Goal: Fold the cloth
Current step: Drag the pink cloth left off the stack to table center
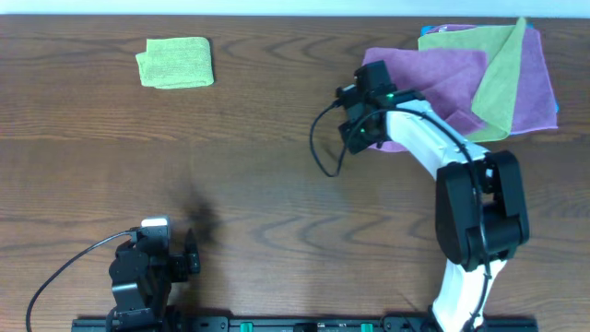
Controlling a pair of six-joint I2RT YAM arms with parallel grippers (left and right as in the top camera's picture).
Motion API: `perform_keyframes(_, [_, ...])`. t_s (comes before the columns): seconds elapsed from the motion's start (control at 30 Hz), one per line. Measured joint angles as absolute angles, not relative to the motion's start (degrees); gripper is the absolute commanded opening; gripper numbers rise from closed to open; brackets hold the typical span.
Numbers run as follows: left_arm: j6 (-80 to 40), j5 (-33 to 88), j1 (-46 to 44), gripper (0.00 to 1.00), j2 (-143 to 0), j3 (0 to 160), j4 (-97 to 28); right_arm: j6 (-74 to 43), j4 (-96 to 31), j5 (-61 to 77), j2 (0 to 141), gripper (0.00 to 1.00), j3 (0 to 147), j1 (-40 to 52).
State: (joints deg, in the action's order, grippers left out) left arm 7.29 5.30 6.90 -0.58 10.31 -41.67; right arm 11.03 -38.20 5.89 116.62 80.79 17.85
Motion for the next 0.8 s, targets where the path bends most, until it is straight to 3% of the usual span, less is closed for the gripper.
perform_keyframes(0.8, [7.29,5.32,6.9,0.95,-0.6,10.31,-41.67,5.87,-32.27,12.14,116.62,0.01,80.79,37.82])
